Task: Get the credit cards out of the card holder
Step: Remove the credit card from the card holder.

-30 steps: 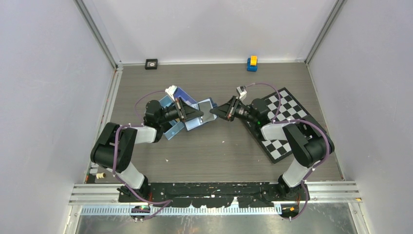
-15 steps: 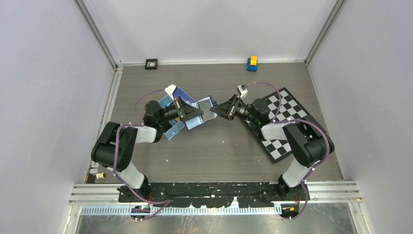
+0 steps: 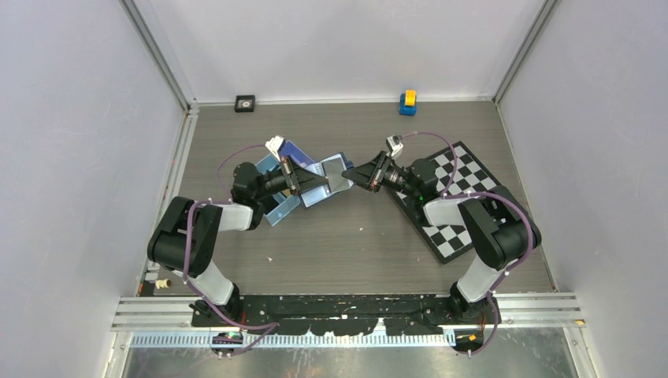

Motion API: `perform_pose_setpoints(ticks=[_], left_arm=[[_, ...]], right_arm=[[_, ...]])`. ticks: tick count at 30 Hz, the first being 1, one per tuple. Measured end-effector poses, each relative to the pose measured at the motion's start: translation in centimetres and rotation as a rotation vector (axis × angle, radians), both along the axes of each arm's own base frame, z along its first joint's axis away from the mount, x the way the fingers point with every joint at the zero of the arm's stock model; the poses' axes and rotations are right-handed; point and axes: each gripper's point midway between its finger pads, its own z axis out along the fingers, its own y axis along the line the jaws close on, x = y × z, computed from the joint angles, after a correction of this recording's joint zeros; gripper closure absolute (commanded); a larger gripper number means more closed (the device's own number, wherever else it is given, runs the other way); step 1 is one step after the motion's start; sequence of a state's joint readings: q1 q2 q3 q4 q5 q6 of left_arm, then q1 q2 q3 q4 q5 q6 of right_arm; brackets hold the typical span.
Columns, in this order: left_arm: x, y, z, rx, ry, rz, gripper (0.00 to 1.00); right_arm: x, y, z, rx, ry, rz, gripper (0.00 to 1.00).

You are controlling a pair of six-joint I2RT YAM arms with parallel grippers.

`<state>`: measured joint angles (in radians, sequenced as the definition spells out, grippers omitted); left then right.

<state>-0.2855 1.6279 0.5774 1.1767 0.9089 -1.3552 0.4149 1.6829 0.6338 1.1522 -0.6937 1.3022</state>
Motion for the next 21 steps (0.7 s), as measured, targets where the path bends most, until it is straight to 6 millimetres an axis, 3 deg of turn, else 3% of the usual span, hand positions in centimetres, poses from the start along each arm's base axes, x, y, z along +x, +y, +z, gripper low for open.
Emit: perform_pose_setpoints(ticks=[4, 8, 12, 16, 20, 21], left_arm=[[0.0, 0.0, 0.02, 0.0, -0.001, 0.0, 0.98], [0.0, 0.0, 0.02, 0.0, -0.001, 0.0, 0.85], [-0.02, 0.0, 0.01, -0.001, 0.001, -0.001, 0.8], [0.0, -0.01, -0.02, -0.001, 0.002, -0.001, 0.83], [0.06, -0.02, -0.24, 0.001, 0.009, -0.001, 0.94], [0.06, -0.02, -0.28, 0.001, 0.011, -0.001, 0.93]], right_arm=[[0.0, 0.0, 0.06, 0.004, 0.002, 0.0, 0.82], [0.03, 0.02, -0.06, 0.005, 0.008, 0.001, 0.82], [0.01, 0.01, -0.16, 0.004, 0.011, 0.0, 0.82], [0.02, 0.12, -0.41, 0.005, 0.016, 0.003, 0.82], [-0.05, 0.23, -0.46, 0.006, 0.015, 0.007, 0.82], [-0.1, 0.27, -0.45, 0.006, 0.015, 0.008, 0.82]])
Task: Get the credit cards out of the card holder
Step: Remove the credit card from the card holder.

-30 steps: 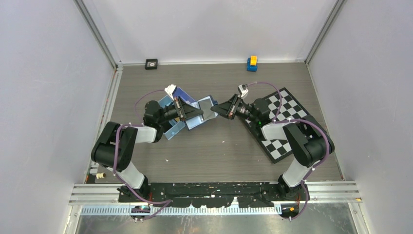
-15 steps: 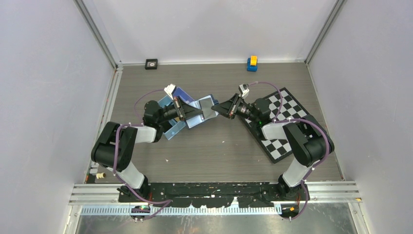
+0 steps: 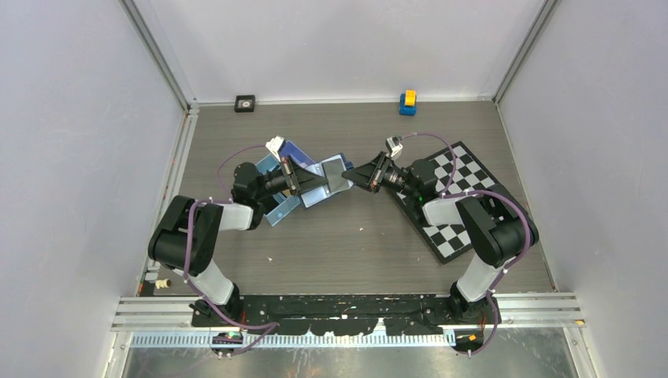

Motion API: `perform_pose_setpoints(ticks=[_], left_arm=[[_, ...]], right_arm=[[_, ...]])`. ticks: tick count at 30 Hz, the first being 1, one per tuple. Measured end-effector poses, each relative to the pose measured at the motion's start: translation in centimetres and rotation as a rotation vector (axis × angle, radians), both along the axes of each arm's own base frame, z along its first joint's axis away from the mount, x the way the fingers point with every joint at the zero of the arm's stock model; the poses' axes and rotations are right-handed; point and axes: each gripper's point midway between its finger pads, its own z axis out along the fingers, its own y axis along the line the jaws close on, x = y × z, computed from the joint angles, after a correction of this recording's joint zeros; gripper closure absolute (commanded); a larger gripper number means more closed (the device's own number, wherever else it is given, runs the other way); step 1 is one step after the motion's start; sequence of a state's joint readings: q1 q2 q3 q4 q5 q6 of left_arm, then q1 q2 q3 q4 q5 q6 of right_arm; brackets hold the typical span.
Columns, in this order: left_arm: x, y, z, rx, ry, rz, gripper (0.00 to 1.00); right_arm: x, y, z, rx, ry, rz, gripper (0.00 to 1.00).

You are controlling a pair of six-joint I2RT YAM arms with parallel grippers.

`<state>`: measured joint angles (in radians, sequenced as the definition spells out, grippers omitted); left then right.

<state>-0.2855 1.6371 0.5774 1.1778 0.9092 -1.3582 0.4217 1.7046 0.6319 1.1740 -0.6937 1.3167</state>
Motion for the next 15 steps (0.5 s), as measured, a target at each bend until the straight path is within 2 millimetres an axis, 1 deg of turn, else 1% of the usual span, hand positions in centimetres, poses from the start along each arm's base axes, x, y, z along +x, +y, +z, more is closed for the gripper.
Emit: perform_pose_setpoints(ticks=[3, 6, 8, 10, 15], left_arm=[[0.03, -0.01, -0.09, 0.001, 0.002, 0.0, 0.83], [0.03, -0.01, -0.14, 0.001, 0.004, 0.0, 0.79], [0.02, -0.01, -0.16, 0.001, 0.004, 0.0, 0.79], [0.03, -0.01, -0.18, 0.002, 0.005, 0.0, 0.82], [0.07, 0.01, -0.33, 0.005, 0.009, 0.001, 0.81]], right_arm=[[-0.06, 0.06, 0.0, 0.0, 0.0, 0.002, 0.82], [-0.05, 0.07, -0.12, -0.004, 0.001, 0.002, 0.82], [-0.07, 0.11, -0.28, -0.009, 0.006, 0.002, 0.82], [-0.09, 0.15, -0.43, -0.013, 0.012, 0.002, 0.82], [-0.19, 0.29, -0.54, -0.017, 0.011, 0.005, 0.82]])
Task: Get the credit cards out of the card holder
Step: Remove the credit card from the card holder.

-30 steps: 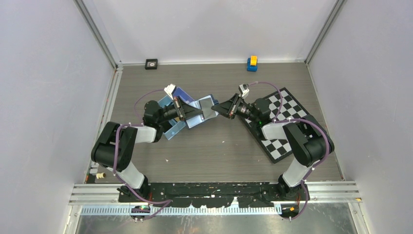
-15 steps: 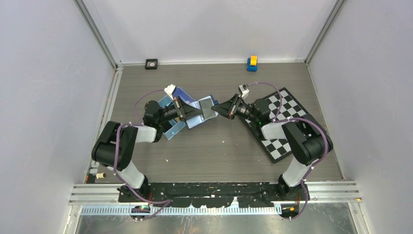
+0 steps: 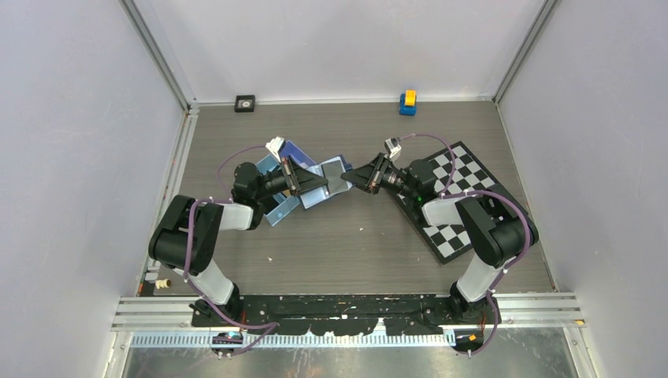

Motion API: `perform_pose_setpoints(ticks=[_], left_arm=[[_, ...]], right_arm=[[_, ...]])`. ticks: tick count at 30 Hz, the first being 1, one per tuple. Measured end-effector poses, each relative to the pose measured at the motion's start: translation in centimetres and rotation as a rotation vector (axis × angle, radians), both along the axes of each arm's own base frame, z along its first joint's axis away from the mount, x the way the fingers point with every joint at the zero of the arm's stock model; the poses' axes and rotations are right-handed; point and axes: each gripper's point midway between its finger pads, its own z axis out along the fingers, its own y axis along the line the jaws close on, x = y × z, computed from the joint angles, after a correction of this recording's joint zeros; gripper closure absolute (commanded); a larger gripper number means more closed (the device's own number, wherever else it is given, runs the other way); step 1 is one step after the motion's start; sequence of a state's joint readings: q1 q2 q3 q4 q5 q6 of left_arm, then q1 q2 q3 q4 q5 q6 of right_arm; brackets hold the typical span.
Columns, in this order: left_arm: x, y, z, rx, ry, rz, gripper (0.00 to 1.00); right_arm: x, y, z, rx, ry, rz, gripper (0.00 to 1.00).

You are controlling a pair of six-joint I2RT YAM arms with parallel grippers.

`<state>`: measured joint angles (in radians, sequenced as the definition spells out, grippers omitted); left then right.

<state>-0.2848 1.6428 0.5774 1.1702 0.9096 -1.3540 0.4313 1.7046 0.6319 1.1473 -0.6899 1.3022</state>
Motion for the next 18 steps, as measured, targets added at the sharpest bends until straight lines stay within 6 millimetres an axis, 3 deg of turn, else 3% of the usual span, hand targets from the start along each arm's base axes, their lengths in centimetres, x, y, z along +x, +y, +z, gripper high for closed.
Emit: perform_pose_setpoints(ticks=[3, 8, 13, 18], left_arm=[[0.0, 0.0, -0.08, 0.001, 0.003, 0.0, 0.83], [0.07, 0.07, -0.38, 0.008, 0.018, 0.002, 1.0], [0.12, 0.11, -0.47, 0.009, 0.021, 0.004, 1.0], [0.17, 0.17, -0.47, 0.009, 0.021, 0.006, 0.95]], right_arm=[[-0.15, 0.18, -0.22, -0.008, 0.001, 0.005, 0.82], [-0.39, 0.43, -0.47, -0.018, 0.003, 0.013, 0.81], [-0.32, 0.42, -0.56, -0.022, 0.0, 0.009, 0.7], [-0.03, 0.1, -0.26, -0.012, -0.004, -0.001, 0.75]])
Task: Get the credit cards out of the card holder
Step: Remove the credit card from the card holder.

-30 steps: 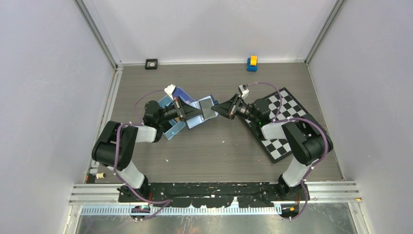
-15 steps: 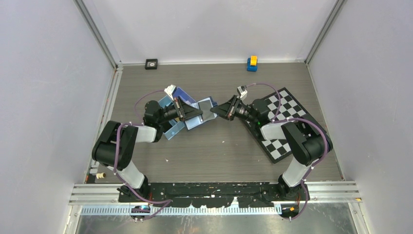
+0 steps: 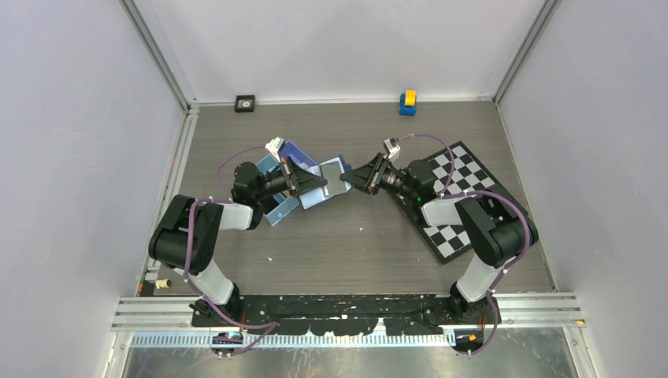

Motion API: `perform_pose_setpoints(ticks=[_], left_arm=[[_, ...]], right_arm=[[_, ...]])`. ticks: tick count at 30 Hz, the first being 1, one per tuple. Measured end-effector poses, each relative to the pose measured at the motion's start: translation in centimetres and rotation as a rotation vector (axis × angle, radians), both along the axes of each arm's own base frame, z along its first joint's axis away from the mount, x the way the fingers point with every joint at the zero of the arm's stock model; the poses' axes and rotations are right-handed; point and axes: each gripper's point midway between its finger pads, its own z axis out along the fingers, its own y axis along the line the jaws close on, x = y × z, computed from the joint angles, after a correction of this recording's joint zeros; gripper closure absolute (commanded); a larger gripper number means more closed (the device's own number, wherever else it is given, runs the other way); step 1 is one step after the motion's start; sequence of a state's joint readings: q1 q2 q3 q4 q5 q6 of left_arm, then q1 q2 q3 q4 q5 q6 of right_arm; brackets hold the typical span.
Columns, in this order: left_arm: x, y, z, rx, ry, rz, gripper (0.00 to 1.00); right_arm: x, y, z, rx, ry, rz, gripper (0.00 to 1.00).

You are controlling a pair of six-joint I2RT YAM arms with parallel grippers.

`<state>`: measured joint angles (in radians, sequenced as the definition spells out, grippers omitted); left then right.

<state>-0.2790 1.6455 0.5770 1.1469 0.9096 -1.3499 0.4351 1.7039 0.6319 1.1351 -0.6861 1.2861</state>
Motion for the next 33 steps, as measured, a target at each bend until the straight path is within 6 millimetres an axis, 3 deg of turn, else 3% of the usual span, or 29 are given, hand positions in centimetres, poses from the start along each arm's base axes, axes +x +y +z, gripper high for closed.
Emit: perform_pose_setpoints(ticks=[12, 15, 18, 23, 27, 33], left_arm=[[0.06, 0.08, 0.09, -0.002, -0.003, 0.002, 0.95], [0.06, 0.08, 0.12, -0.003, -0.003, 0.002, 0.88], [0.06, 0.09, 0.16, -0.004, -0.005, 0.002, 0.86], [0.07, 0.1, 0.22, -0.005, -0.009, 0.003, 0.94], [0.09, 0.14, 0.27, -0.007, -0.01, 0.004, 0.89], [0.1, 0.16, 0.47, -0.012, -0.018, 0.004, 0.93]], right_arm=[[0.31, -0.37, 0.34, 0.014, 0.002, -0.01, 0.93], [0.29, -0.38, 0.29, 0.014, 0.004, -0.011, 0.96], [0.3, -0.39, 0.28, 0.014, 0.005, -0.011, 0.97], [0.32, -0.42, 0.29, 0.015, 0.007, -0.012, 0.99], [0.36, -0.46, 0.33, 0.018, 0.01, -0.013, 0.99], [0.52, -0.65, 0.51, 0.025, 0.011, -0.018, 1.0]])
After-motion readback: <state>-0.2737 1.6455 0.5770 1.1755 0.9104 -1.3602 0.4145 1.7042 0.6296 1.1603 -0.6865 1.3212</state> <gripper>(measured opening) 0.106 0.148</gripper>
